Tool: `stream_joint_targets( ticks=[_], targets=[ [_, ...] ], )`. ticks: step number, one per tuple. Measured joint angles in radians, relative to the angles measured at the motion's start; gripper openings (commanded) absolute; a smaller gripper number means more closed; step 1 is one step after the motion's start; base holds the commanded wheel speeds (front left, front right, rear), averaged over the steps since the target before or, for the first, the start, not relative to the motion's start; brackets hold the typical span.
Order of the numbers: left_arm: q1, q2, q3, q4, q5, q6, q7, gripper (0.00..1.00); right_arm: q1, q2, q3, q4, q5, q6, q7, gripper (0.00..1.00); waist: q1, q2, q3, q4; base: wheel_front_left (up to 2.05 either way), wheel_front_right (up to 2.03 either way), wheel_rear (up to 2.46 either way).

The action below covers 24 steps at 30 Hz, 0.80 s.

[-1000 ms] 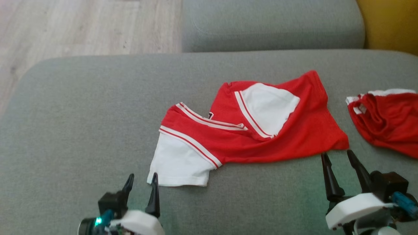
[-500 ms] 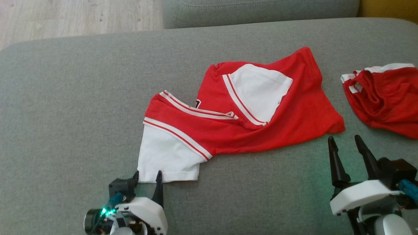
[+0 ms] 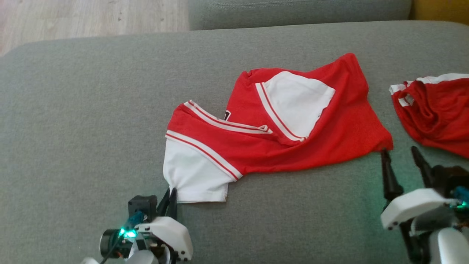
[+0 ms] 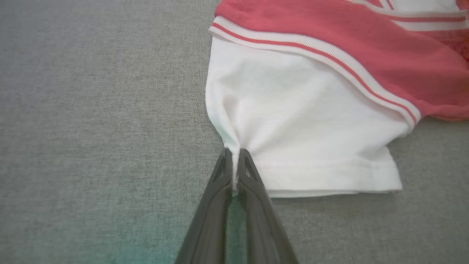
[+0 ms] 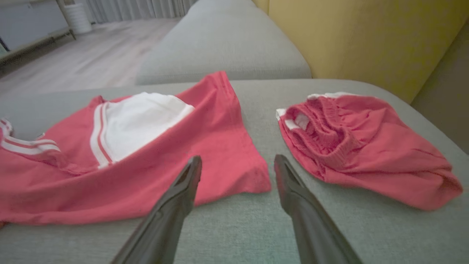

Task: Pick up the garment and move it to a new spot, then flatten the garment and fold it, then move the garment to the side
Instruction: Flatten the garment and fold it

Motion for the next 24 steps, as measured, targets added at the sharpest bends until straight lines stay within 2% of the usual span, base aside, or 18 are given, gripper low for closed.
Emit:
stream_joint_targets(
  ticks=[7, 14, 18, 22, 23, 24],
  targets=[
    [0.001, 0.004, 0.002, -0.049, 0.004, 0.016, -0.057, 0.0, -0.111, 0.0, -0.115, 0.147, -0.107, 0.0, 0.083, 1.0, 0.0, 0.0, 0.008, 0.034, 0.0, 0.0, 0.0],
    [0.004, 0.02, 0.011, -0.143, 0.022, 0.04, -0.1, 0.0, -0.198, 0.0, -0.167, 0.318, -0.095, 0.0, 0.12, 1.0, 0.0, 0.0, 0.026, 0.062, 0.0, 0.0, 0.0],
    [0.005, 0.032, 0.013, -0.179, 0.026, 0.041, -0.101, 0.0, -0.251, -0.004, -0.164, 0.41, -0.081, 0.0, 0.141, 1.0, 0.0001, 0.0, 0.036, 0.072, 0.0, 0.0, 0.0],
    [0.008, 0.04, 0.013, -0.207, 0.027, 0.05, -0.1, 0.0, -0.298, -0.016, -0.145, 0.469, -0.032, 0.0, 0.169, 0.57, 0.0, 0.0, 0.04, 0.072, 0.0, 0.0, 0.0],
    [0.008, 0.042, 0.013, -0.214, 0.027, 0.05, -0.099, 0.0, -0.308, -0.018, -0.14, 0.48, -0.014, 0.0, 0.174, 0.49, 0.0, 0.0, 0.04, 0.071, 0.0, 0.0, 0.0],
    [0.008, 0.043, 0.013, -0.22, 0.027, 0.05, -0.099, 0.0, -0.318, -0.022, -0.131, 0.491, -0.003, 0.0, 0.177, 0.45, 0.0, 0.0, 0.04, 0.07, 0.0, 0.0, 0.0]
  ],
)
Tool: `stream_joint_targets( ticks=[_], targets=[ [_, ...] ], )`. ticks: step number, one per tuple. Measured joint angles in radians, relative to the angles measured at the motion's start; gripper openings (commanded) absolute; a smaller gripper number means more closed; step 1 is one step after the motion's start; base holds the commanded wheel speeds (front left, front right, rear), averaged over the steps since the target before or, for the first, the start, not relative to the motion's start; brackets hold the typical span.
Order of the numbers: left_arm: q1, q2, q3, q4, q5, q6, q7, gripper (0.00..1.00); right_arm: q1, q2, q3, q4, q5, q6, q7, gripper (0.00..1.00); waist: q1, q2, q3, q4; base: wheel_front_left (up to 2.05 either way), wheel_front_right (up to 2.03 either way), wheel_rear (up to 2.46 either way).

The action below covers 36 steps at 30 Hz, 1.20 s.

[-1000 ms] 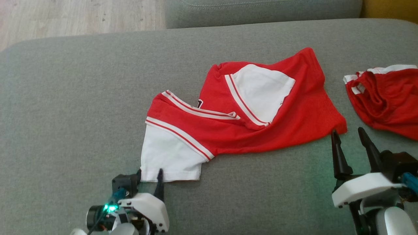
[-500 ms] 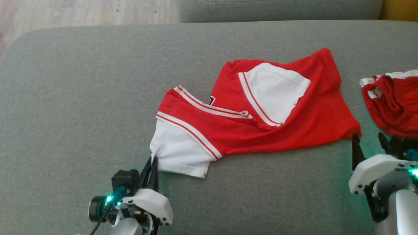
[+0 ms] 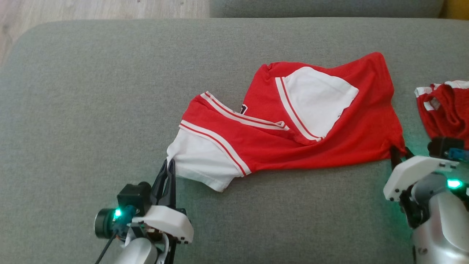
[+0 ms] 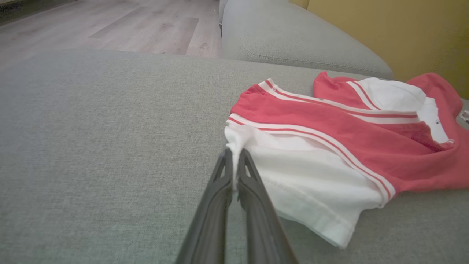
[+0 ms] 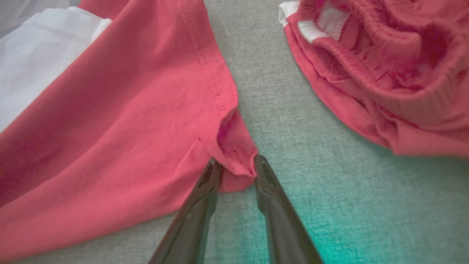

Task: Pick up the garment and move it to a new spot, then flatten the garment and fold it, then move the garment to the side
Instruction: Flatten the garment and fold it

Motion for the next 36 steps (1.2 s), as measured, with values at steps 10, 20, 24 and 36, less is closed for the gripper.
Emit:
stream_joint_targets(
  ticks=[10, 20, 24, 36],
  targets=[
    [0.0, 0.021, 0.003, -0.067, 0.0, -0.009, -0.002, 0.0, -0.013, -0.013, 0.082, 0.007, 0.109, 0.0, -0.043, 0.0, 0.0, 0.0, -0.025, -0.017, 0.0, 0.0, 0.0],
    [-0.029, 0.117, 0.029, -0.289, 0.02, -0.019, 0.034, 0.0, 0.042, -0.079, 0.143, -0.401, 0.197, 0.0, -0.031, 0.0, -0.0002, 0.0, -0.134, -0.037, 0.0, 0.0, 0.0],
    [-0.11, 0.182, 0.067, -0.436, 0.047, -0.018, 0.086, 0.0, 0.091, -0.079, 0.099, -0.653, 0.219, 0.0, 0.046, 0.0, -0.0002, 0.0, -0.184, -0.043, 0.0, 0.0, 0.0],
    [-0.539, 0.285, 0.105, -0.717, 0.142, -0.087, 0.312, 0.0, 0.045, -0.077, -0.043, -1.12, 0.245, 0.0, 0.249, 0.0, -0.0002, 0.0, -0.214, -0.05, 0.0, 0.0, 0.0]
  ],
)
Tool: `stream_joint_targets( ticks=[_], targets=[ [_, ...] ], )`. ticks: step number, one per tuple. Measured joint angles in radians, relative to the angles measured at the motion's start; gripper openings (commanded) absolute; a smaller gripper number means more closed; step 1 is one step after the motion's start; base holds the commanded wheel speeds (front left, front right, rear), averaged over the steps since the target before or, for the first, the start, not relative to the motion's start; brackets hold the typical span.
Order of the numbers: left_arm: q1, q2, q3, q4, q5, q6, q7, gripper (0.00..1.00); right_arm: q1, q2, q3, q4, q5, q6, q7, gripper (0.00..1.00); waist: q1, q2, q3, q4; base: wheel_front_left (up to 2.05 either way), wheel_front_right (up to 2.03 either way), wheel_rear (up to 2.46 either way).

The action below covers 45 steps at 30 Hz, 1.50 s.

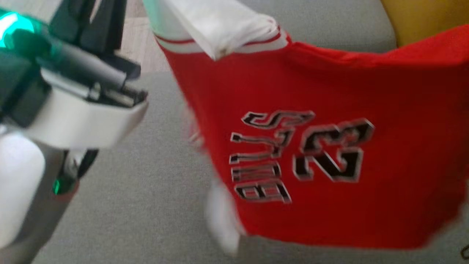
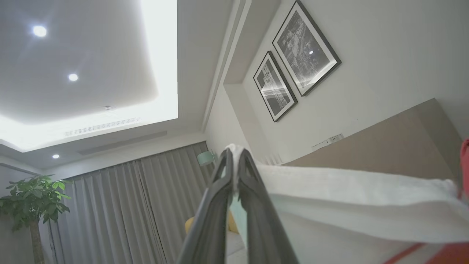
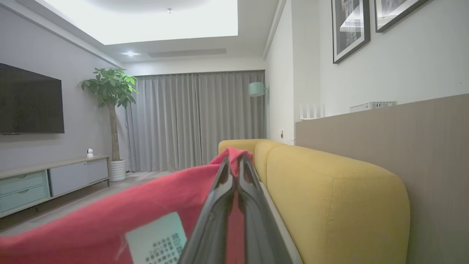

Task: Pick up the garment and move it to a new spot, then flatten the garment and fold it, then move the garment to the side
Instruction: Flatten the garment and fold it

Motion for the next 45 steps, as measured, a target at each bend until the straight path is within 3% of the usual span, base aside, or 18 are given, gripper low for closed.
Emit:
stream_joint_targets(
  ticks=[5, 9, 18, 22, 28, 35, 45],
  targets=[
    [-0.087, -0.009, -0.003, 0.072, -0.031, -0.024, 0.05, 0.0, -0.046, -0.021, 0.019, 0.013, 0.002, 0.0, 0.049, 0.0, 0.0001, 0.0, 0.032, -0.003, 0.0, 0.0, 0.0],
    [-0.125, -0.023, 0.001, 0.19, -0.07, -0.04, 0.063, 0.0, -0.108, -0.022, 0.06, 0.104, 0.002, 0.0, 0.061, 0.0, 0.0002, 0.0, 0.086, -0.006, 0.0, 0.0, 0.0],
    [-0.425, -0.057, 0.005, 0.553, -0.021, -0.117, -0.018, 0.0, -0.546, -0.029, 0.145, 0.509, -0.116, 0.0, -0.053, 0.0, 0.0006, -0.0001, 0.254, -0.012, 0.0, 0.0, 0.0],
    [-0.6, -0.11, 0.007, 0.734, 0.021, -0.118, -0.104, 0.0, -0.796, -0.023, 0.173, 0.764, -0.247, 0.0, -0.152, 0.0, 0.0006, -0.0001, 0.326, -0.012, 0.0, 0.0, 0.0],
    [-0.693, -0.18, 0.004, 0.865, 0.025, -0.132, -0.17, 0.0, -0.959, -0.01, 0.149, 0.985, -0.383, 0.0, -0.245, 0.0, 0.0002, 0.0, 0.4, 0.016, 0.0, 0.0, 0.0],
    [-0.663, -0.22, -0.005, 0.884, 0.01, -0.139, -0.246, 0.0, -0.998, 0.011, 0.127, 1.133, -0.469, 0.0, -0.352, 0.0, 0.0004, -0.0001, 0.514, 0.046, 0.0, 0.0, 0.0],
    [-0.381, -0.215, -0.018, 0.812, -0.045, -0.124, -0.343, 0.0, -0.857, 0.063, 0.121, 1.271, -0.442, 0.0, -0.535, 0.0, 0.0005, -0.0001, 0.634, 0.055, 0.0, 0.0, 0.0]
  ],
)
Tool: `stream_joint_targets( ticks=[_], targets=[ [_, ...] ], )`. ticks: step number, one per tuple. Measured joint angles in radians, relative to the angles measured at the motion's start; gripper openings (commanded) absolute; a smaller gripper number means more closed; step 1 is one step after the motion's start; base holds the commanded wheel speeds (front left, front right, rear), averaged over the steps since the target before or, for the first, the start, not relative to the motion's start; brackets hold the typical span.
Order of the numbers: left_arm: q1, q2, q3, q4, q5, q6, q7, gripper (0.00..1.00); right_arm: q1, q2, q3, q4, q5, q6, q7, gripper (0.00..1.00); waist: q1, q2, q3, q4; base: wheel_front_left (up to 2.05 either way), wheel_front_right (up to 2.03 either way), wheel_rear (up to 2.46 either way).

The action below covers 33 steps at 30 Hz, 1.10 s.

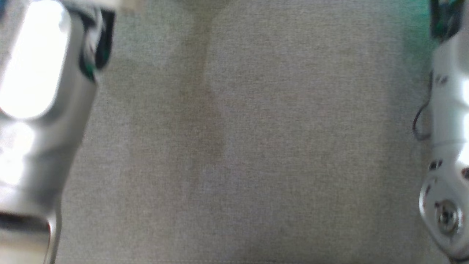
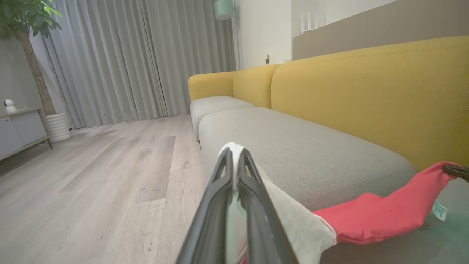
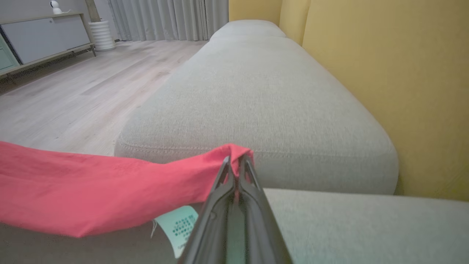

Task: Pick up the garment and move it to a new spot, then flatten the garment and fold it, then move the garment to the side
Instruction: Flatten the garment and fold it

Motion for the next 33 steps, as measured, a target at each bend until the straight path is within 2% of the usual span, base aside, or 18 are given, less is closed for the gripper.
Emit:
stream_joint_targets(
  ticks=[6, 12, 19, 27, 33],
  targets=[
    [0.204, 0.051, 0.011, -0.157, -0.029, 0.04, -0.032, 0.0, 0.132, 0.004, 0.03, -0.032, 0.087, 0.0, -0.074, 0.0, -0.0004, 0.0, -0.033, -0.018, 0.0, 0.0, 0.0],
    [0.447, 0.088, 0.021, -0.345, -0.046, 0.115, -0.037, 0.0, 0.32, 0.007, 0.049, -0.177, 0.185, 0.0, -0.078, 0.0, -0.0005, 0.0001, -0.104, -0.023, 0.0, 0.0, 0.0],
    [0.758, 0.158, 0.02, -0.538, -0.076, 0.201, 0.023, 0.0, 0.642, 0.014, 0.054, -0.451, 0.247, 0.0, 0.027, 0.0, -0.0007, 0.0001, -0.237, -0.024, 0.0, 0.0, 0.0],
    [1.078, 0.197, -0.02, -0.698, -0.104, 0.299, 0.087, 0.0, 1.066, 0.035, 0.007, -0.766, 0.332, 0.0, 0.187, 0.0, -0.0008, 0.0002, -0.421, -0.013, 0.0, 0.0, 0.0],
    [1.237, 0.25, -0.055, -0.788, -0.11, 0.341, 0.15, 0.0, 1.37, 0.04, -0.037, -0.934, 0.385, 0.0, 0.271, 0.0, -0.0008, 0.0002, -0.529, 0.019, 0.0, 0.0, 0.0]
  ],
)
